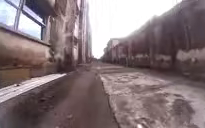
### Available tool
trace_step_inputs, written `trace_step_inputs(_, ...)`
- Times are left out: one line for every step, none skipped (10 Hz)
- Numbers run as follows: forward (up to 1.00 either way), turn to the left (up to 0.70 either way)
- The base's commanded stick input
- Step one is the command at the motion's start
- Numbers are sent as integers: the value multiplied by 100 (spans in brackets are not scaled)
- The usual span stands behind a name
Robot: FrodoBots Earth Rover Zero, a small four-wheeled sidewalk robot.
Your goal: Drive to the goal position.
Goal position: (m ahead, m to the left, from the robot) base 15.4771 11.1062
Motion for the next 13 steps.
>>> trace_step_inputs(70,0)
trace_step_inputs(70,0)
trace_step_inputs(70,0)
trace_step_inputs(70,0)
trace_step_inputs(70,0)
trace_step_inputs(70,0)
trace_step_inputs(70,0)
trace_step_inputs(70,0)
trace_step_inputs(70,0)
trace_step_inputs(70,0)
trace_step_inputs(70,0)
trace_step_inputs(70,0)
trace_step_inputs(70,0)
